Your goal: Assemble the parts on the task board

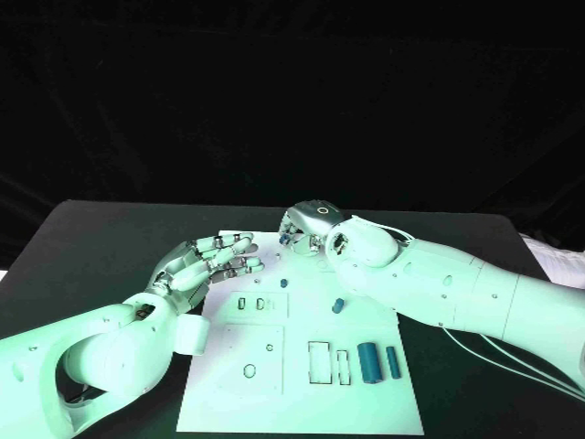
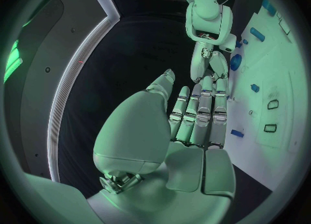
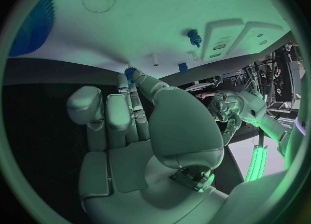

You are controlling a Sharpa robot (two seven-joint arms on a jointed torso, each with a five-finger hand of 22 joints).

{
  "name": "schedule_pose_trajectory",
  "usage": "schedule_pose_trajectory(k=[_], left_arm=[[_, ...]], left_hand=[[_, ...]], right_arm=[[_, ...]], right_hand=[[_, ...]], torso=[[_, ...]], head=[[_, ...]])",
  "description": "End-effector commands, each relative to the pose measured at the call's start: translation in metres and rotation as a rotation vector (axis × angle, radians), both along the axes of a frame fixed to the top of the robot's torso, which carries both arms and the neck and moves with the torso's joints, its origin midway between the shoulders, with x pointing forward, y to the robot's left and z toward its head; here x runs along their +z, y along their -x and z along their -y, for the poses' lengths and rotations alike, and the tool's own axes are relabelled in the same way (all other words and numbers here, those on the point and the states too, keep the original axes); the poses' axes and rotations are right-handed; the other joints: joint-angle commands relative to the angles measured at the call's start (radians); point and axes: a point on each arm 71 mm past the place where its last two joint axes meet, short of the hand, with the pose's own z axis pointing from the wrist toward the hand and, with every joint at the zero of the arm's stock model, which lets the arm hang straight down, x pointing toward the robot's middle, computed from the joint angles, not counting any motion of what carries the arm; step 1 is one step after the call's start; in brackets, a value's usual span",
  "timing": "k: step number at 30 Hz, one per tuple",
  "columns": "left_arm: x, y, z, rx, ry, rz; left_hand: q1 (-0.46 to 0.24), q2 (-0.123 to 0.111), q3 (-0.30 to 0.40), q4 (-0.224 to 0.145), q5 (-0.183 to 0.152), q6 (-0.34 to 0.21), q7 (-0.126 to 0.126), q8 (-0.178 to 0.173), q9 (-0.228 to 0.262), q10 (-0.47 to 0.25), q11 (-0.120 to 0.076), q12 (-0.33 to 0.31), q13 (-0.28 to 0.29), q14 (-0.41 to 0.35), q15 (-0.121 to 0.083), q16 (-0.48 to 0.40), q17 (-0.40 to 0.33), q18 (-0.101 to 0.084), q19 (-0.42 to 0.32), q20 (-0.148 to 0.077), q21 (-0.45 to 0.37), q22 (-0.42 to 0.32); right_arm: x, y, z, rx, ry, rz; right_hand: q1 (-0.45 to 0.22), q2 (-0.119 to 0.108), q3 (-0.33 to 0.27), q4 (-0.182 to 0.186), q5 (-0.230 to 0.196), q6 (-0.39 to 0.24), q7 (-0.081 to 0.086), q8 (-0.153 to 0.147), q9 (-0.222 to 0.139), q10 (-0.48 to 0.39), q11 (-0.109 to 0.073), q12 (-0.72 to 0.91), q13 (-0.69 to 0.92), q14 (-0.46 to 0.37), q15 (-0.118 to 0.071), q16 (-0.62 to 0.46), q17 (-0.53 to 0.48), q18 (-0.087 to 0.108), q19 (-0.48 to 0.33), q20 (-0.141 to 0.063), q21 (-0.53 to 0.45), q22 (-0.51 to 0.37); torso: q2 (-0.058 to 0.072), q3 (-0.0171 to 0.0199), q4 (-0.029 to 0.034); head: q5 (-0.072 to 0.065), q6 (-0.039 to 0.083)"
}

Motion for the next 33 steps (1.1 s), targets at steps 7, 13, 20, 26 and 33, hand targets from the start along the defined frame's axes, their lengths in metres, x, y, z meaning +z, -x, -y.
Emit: schedule_pose_trajectory(k=[7, 13, 20, 26, 33], left_arm=[[0.001, 0.000, 0.002, -0.013, 0.011, 0.006], [0.001, -0.001, 0.002, -0.012, 0.010, 0.005], [0.001, -0.001, 0.001, -0.010, 0.009, 0.004], [0.001, -0.002, -0.002, -0.003, 0.005, 0.004], [0.001, -0.002, -0.005, 0.004, 0.002, 0.004]], left_hand=[[-0.003, 0.011, 0.000, -0.005, -0.005, -0.004, 0.019, -0.003, -0.001, -0.006, -0.001, -0.005, -0.001, 0.008, -0.001, -0.003, 0.001, 0.013, 0.007, 0.000, 0.006, -0.001], [-0.003, 0.011, 0.000, -0.005, -0.005, -0.004, 0.019, -0.003, -0.001, -0.006, -0.001, -0.005, -0.001, 0.008, -0.001, -0.003, 0.001, 0.013, 0.007, 0.000, 0.006, -0.001], [-0.003, 0.011, 0.000, -0.006, -0.005, -0.005, 0.018, -0.004, -0.001, -0.007, -0.002, -0.006, -0.001, 0.008, -0.001, -0.003, 0.001, 0.013, 0.007, -0.001, 0.006, -0.001], [-0.003, 0.011, 0.000, -0.006, -0.005, -0.005, 0.018, -0.004, -0.001, -0.007, -0.002, -0.006, -0.001, 0.008, -0.001, -0.003, 0.001, 0.013, 0.007, -0.001, 0.006, -0.001], [-0.004, 0.011, 0.000, -0.006, -0.005, -0.005, 0.018, -0.004, -0.001, -0.007, -0.002, -0.006, -0.001, 0.009, -0.001, -0.004, 0.001, 0.013, 0.008, -0.001, 0.006, -0.001]], right_arm=[[-0.004, 0.000, -0.003, 0.009, 0.027, -0.010], [-0.005, -0.002, -0.001, -0.007, 0.024, -0.009], [-0.003, -0.002, 0.000, -0.014, 0.008, 0.007], [0.004, 0.007, 0.010, -0.008, -0.032, 0.033], [0.018, 0.020, 0.053, -0.074, -0.173, -0.014]], right_hand=[[0.004, -0.009, 0.006, 0.003, 0.001, -0.003, 0.008, 0.005, 0.001, -0.008, 0.004, -0.002, 0.000, 0.023, 0.001, 0.005, 0.001, -0.010, -0.009, 0.000, 0.005, 0.002], [-0.025, -0.057, -0.003, 0.029, 0.004, -0.103, 0.038, -0.012, -0.020, -0.120, 0.033, -0.004, -0.005, 0.009, 0.026, -0.021, -0.039, -0.003, -0.039, 0.018, -0.019, -0.042], [-0.017, -0.081, -0.049, 0.044, -0.005, -0.204, 0.049, -0.010, -0.031, -0.242, 0.052, -0.002, -0.004, -0.003, 0.040, -0.055, -0.090, 0.010, -0.070, 0.037, -0.060, -0.110], [-0.006, -0.069, -0.061, 0.053, -0.002, -0.190, 0.043, -0.003, -0.026, -0.214, 0.046, 0.015, 0.003, -0.003, 0.036, -0.058, -0.099, 0.010, -0.064, 0.038, -0.054, -0.104], [-0.003, -0.057, -0.052, 0.077, 0.015, -0.140, 0.042, 0.006, -0.019, -0.030, 0.021, 0.085, 0.029, 0.019, 0.018, -0.002, -0.030, -0.002, -0.025, 0.024, -0.005, -0.031]], torso=[[0.002, -0.0012, 0.0016], [0.002, -0.0017, 0.0002], [0.003, -0.0011, -0.0006], [0.003, -0.0001, -0.0027], [0.000, 0.0003, -0.0173]], head=[[0.000, 0.000], [-0.001, 0.000], [-0.001, 0.005], [-0.002, 0.014], [-0.002, 0.023]])
